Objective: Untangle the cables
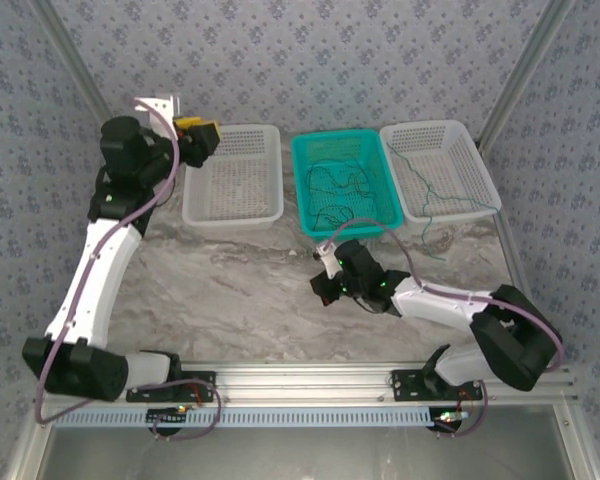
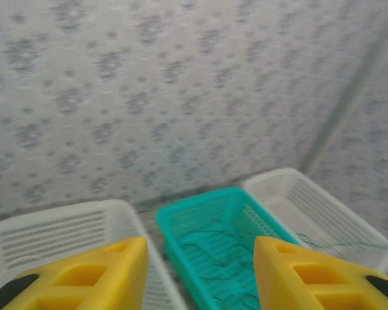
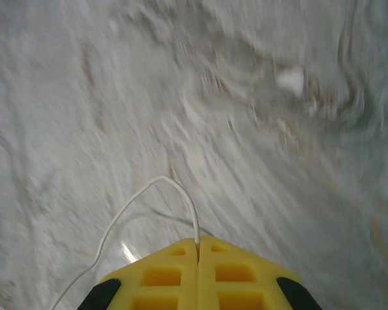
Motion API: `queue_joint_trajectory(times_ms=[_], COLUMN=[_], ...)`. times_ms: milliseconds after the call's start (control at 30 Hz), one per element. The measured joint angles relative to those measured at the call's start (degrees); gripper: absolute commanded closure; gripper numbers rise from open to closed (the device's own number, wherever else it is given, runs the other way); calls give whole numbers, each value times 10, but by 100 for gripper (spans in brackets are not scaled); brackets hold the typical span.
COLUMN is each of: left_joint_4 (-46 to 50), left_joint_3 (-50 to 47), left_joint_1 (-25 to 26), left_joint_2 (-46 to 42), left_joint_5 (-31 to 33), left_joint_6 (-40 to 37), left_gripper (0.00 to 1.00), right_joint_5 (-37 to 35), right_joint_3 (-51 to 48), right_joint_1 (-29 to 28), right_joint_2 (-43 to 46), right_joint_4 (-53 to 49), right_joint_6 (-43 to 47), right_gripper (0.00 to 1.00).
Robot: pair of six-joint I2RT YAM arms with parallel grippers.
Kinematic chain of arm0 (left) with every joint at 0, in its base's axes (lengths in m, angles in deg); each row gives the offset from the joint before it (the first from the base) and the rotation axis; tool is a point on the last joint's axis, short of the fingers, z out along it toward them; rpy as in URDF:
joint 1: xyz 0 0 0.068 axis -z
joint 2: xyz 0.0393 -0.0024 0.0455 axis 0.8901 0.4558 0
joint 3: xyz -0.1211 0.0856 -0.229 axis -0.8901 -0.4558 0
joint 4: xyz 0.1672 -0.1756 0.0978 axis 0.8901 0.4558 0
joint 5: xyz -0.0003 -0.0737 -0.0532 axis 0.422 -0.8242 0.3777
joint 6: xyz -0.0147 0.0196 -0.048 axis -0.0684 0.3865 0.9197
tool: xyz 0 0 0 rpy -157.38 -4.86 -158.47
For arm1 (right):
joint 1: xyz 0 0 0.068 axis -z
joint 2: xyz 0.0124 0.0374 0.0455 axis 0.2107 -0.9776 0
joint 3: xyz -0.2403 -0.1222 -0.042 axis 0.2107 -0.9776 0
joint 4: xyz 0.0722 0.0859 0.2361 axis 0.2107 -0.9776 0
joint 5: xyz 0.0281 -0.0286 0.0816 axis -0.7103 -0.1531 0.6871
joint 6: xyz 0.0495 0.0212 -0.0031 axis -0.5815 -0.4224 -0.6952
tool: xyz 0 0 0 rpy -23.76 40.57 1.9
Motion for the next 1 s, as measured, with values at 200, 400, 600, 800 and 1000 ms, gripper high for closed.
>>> queue_joint_trajectory(times_ms=[200, 400, 600, 800, 1000], left_joint_4=[2, 12, -14, -73, -131], left_joint_3=[-82, -141, -184, -226, -243], left_joint_1=[73, 142, 157, 156, 155], left_joint_2=[-61, -62, -44, -24, -10], left_joint_5=[-74, -101, -127, -147, -161], left_joint_6=[-37, -51, -25, 31, 79], left_gripper=[52, 51, 48, 48, 67], right_joint_5=[2, 10, 11, 10, 1], right_joint_3=[76, 134, 155, 179, 206], right_joint_1=[3, 12, 12, 16, 21], right_joint_2=[45, 54, 54, 33, 11], right_joint_4=[-9, -10, 10, 54, 68], right_joint_6=[19, 35, 40, 48, 55], right_gripper=[100, 100, 100, 100, 100])
